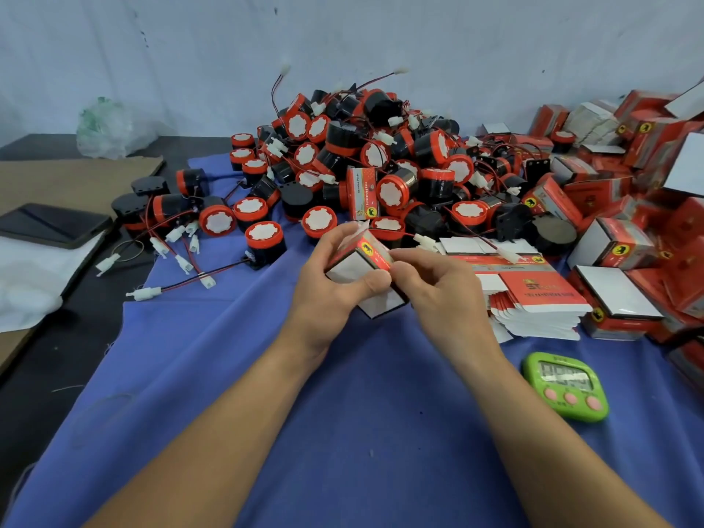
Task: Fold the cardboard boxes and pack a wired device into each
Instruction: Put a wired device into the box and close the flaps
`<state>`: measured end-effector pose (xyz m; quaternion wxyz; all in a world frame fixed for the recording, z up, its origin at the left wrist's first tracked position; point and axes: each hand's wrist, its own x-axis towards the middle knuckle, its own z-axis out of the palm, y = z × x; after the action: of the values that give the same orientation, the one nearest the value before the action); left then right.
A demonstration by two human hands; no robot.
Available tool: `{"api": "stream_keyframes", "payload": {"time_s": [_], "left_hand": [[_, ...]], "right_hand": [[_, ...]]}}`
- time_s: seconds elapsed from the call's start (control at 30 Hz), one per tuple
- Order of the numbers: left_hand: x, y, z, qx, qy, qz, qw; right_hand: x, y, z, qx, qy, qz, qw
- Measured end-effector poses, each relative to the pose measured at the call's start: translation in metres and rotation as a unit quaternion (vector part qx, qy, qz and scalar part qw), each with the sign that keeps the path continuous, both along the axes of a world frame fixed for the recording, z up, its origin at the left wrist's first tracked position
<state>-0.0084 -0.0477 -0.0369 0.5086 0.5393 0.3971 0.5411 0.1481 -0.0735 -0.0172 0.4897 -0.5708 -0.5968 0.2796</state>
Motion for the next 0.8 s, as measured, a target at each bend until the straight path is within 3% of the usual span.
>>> {"api": "stream_keyframes", "payload": {"time_s": [0.07,0.13,0.27,0.4,0.47,0.5,0.57,0.67,0.73,0.8], "left_hand": [[0.000,0.001,0.000,0.007,0.002,0.011,1.000],[0.002,0.003,-0.004,0.003,0.027,0.027,0.999],[0.001,0.004,-0.012,0.026,0.192,0.079,0.978],[-0.008,0.003,-0.004,0.121,0.242,0.091,0.958],[-0.012,0.005,-0.005,0.136,0.276,0.078,0.948],[-0.014,0.006,-0.006,0.114,0.301,0.064,0.945],[-0.013,0.008,-0.008,0.045,0.357,0.036,0.932],[-0.013,0.012,-0.011,0.007,0.384,0.024,0.923],[-0.014,0.014,-0.011,0.006,0.379,0.023,0.925],[-0.014,0.014,-0.010,0.002,0.375,0.019,0.927]], "right_hand": [[0.003,0.000,-0.001,0.027,-0.009,-0.027,0.999],[0.003,-0.001,-0.004,0.056,-0.079,-0.038,0.995],[-0.002,-0.003,-0.008,0.038,-0.200,-0.016,0.979],[0.000,-0.004,-0.004,0.074,-0.367,-0.074,0.924],[0.001,-0.004,-0.005,0.059,-0.406,-0.076,0.909],[0.001,-0.004,-0.007,0.042,-0.389,-0.063,0.918],[0.000,-0.005,-0.005,0.021,-0.255,-0.060,0.965],[0.004,-0.002,0.009,0.121,-0.051,-0.152,0.980],[0.013,0.011,0.018,0.139,-0.017,-0.199,0.970],[0.024,0.032,0.023,0.091,-0.096,-0.206,0.970]]}}
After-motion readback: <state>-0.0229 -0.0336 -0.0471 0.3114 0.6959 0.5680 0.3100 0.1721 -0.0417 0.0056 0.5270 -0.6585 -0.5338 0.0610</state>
